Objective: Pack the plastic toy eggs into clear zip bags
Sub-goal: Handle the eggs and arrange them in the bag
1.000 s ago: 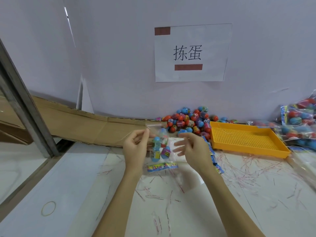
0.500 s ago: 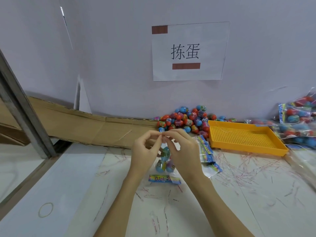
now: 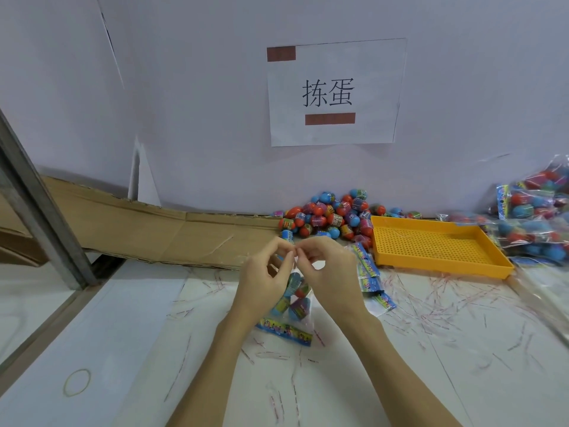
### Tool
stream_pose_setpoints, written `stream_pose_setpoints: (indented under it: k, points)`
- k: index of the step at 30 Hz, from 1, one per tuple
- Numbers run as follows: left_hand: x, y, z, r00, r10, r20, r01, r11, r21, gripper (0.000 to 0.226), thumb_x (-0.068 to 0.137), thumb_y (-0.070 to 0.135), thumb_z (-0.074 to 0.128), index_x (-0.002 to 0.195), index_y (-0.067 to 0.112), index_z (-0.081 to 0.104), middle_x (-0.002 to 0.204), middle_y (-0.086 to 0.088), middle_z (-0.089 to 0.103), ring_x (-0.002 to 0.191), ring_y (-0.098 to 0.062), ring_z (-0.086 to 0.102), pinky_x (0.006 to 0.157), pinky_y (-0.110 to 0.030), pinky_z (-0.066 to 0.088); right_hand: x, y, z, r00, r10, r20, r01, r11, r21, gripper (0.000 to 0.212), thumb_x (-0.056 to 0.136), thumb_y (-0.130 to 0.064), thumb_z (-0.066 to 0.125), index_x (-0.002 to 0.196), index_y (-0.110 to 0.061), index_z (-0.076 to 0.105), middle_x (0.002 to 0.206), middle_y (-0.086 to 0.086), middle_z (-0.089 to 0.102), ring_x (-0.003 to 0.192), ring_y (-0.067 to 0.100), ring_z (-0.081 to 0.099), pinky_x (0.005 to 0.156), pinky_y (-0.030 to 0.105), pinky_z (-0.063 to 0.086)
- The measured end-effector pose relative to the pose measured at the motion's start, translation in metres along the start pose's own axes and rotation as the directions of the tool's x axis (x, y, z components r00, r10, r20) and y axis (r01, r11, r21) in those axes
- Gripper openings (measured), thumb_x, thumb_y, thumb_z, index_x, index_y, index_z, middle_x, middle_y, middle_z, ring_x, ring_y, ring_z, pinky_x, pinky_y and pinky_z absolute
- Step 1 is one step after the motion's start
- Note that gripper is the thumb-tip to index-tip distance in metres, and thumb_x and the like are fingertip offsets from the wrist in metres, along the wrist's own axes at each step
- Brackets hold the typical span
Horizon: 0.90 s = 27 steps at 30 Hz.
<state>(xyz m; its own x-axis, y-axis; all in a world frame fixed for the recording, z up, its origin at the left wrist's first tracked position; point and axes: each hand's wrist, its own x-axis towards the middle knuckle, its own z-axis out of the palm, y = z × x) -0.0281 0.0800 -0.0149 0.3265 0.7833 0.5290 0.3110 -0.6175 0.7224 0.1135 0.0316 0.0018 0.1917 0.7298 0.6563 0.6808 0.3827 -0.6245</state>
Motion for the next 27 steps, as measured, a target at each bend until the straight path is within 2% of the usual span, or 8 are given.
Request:
stream_pose_setpoints:
  k: [4, 11, 14, 16, 18, 25, 27]
  points:
    - [-0.0001, -0.0006, -0.0010, 0.999, -0.034, -0.020, 0.033, 0.999, -0.030, 0.008, 0.101, 0.016, 0.064, 0.103, 0.024, 0.067, 0.084, 0.015, 0.068, 0.079, -0.012, 0.066, 0.067, -0.019, 0.055, 0.0018, 0.0011, -0.0025, 0.998, -0.030, 0.056, 0.027, 0.998, 0.060, 0.011, 0.091, -0.010, 0.074, 0.101, -0.011, 0.078, 0.092, -0.002, 0.073, 0.081, 0.007, 0.067, 0.075, 0.015, 0.055]
    - [-0.0022, 0.0009, -0.0035, 0.999, 0.012, 0.053, -0.013, 1.000, 0.018, 0.009, 0.101, 0.014, 0.064, 0.101, 0.022, 0.068, 0.086, 0.012, 0.069, 0.079, -0.012, 0.066, 0.068, -0.022, 0.056, 0.0013, 0.0037, -0.0024, 0.994, -0.101, 0.033, 0.103, 0.993, -0.060, 0.008, 0.087, -0.003, 0.075, 0.089, -0.011, 0.075, 0.083, -0.004, 0.068, 0.074, 0.008, 0.060, 0.070, 0.018, 0.052]
    - [-0.0025, 0.0032, -0.0039, 0.997, 0.025, 0.069, -0.025, 1.000, -0.002, 0.011, 0.102, 0.013, 0.063, 0.102, 0.023, 0.067, 0.086, 0.016, 0.067, 0.080, -0.014, 0.066, 0.069, -0.026, 0.058, 0.0011, 0.0037, -0.0007, 1.000, -0.004, 0.019, 0.003, 0.998, 0.055, 0.009, 0.087, -0.004, 0.074, 0.088, -0.013, 0.074, 0.081, -0.005, 0.069, 0.076, 0.010, 0.064, 0.069, 0.019, 0.054]
    - [-0.0019, 0.0045, -0.0040, 0.997, 0.024, 0.068, -0.022, 0.999, -0.026, 0.011, 0.103, 0.014, 0.062, 0.101, 0.024, 0.066, 0.086, 0.016, 0.066, 0.081, -0.016, 0.066, 0.068, -0.028, 0.058, 0.0025, 0.0050, -0.0028, 0.995, 0.088, 0.054, -0.096, 0.980, 0.172, 0.010, 0.089, -0.004, 0.071, 0.090, -0.014, 0.074, 0.081, -0.007, 0.071, 0.078, 0.011, 0.068, 0.070, 0.018, 0.055]
    - [-0.0021, 0.0055, -0.0037, 0.998, -0.004, 0.055, 0.006, 0.999, -0.040, 0.011, 0.103, 0.014, 0.062, 0.099, 0.024, 0.065, 0.085, 0.015, 0.066, 0.081, -0.015, 0.066, 0.069, -0.030, 0.059, 0.0038, 0.0063, -0.0058, 0.989, 0.111, 0.100, -0.132, 0.962, 0.241, 0.011, 0.092, -0.005, 0.070, 0.093, -0.014, 0.076, 0.082, -0.009, 0.073, 0.080, 0.010, 0.070, 0.072, 0.017, 0.055]
    - [-0.0024, 0.0057, -0.0069, 0.997, -0.045, 0.063, 0.045, 0.999, -0.010, 0.007, 0.102, 0.013, 0.061, 0.100, 0.018, 0.066, 0.083, 0.007, 0.067, 0.076, -0.014, 0.064, 0.065, -0.026, 0.056, 0.0035, 0.0054, -0.0056, 0.990, 0.065, 0.126, -0.091, 0.973, 0.210, 0.009, 0.092, -0.012, 0.074, 0.100, -0.012, 0.077, 0.087, -0.006, 0.075, 0.082, 0.010, 0.071, 0.076, 0.023, 0.059]
    - [-0.0020, 0.0065, -0.0079, 0.997, -0.041, 0.064, 0.042, 0.999, -0.009, 0.007, 0.102, 0.013, 0.062, 0.100, 0.017, 0.067, 0.084, 0.006, 0.068, 0.077, -0.015, 0.065, 0.066, -0.029, 0.058, 0.0045, 0.0063, -0.0064, 0.991, 0.057, 0.120, -0.080, 0.978, 0.193, 0.008, 0.093, -0.010, 0.073, 0.100, -0.011, 0.077, 0.087, -0.006, 0.075, 0.082, 0.008, 0.072, 0.076, 0.023, 0.059]
